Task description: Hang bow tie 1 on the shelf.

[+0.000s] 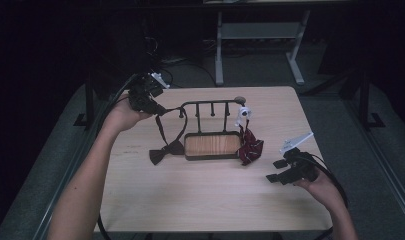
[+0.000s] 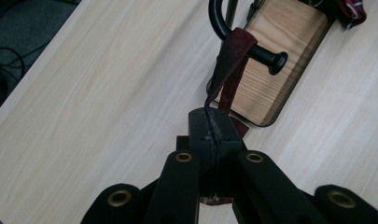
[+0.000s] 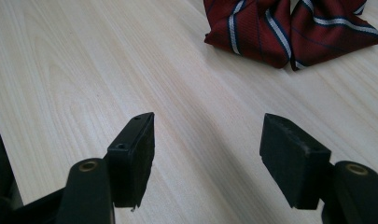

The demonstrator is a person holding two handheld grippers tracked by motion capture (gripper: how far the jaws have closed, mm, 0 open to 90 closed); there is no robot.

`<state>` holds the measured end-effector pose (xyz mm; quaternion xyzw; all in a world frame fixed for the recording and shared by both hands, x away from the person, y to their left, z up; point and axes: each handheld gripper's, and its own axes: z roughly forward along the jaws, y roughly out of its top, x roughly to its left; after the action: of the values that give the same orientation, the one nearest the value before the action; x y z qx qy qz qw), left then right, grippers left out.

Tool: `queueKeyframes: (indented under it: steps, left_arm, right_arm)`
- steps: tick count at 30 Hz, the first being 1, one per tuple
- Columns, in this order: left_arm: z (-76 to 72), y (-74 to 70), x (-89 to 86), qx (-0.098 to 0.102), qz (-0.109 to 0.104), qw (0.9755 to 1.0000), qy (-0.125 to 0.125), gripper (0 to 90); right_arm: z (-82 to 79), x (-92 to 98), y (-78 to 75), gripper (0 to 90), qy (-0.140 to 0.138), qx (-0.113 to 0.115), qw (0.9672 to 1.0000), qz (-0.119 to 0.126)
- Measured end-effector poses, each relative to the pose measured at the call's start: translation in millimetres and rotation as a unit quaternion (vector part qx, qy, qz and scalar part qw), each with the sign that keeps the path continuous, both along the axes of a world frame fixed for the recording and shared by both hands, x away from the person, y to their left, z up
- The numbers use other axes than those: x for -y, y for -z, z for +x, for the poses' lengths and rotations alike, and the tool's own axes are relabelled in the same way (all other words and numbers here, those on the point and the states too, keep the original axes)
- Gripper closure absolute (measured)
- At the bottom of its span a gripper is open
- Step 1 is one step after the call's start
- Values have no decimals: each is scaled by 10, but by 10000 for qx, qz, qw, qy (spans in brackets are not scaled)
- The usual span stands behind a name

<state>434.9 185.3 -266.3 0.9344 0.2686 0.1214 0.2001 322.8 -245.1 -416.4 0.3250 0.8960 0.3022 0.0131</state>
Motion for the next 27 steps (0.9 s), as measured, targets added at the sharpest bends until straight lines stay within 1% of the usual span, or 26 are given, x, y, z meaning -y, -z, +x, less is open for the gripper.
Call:
queueKeyframes:
  steps: [2,5,9,10,11,13,14,16,21,24,27]
  left_arm:
    - [-1,7,4,34,43,10000,-19,886]
    - [-13,8,1,55,104,9999,-60,847]
    - [-28,16,-34,-11,44,10000,-65,800]
    - [-35,19,-47,6,59,10000,-45,791]
    - [-47,29,-55,2,25,10000,-78,784]
    - [-65,41,-86,-38,121,9999,-73,765]
    - [-80,51,-99,3,97,9999,-105,760]
    - [-98,64,-140,3,36,9999,-114,756]
    - [-149,124,-223,-13,1,9999,-147,732]
    - [-202,161,-279,-65,-147,9998,-87,712]
    - [-248,190,-330,-79,-116,9999,-64,705]
  right_arm:
    - [2,3,0,351,13,4,10000,-4]
    - [-8,-5,-9,351,20,19,10000,-2]
    - [-19,-2,-13,351,1,40,10000,-18]
    - [-23,4,-16,351,18,44,10000,-12]
    - [-27,11,-21,351,36,40,10000,-9]
    - [-29,25,-27,351,63,41,10000,-3]
    - [-30,33,-30,351,80,45,10000,2]
    - [-27,44,-28,351,83,64,9999,9]
    - [-32,46,-31,351,93,60,9999,-6]
    - [-33,51,-34,350,114,67,9999,-4]
    - [-38,64,-49,349,143,56,9999,-7]
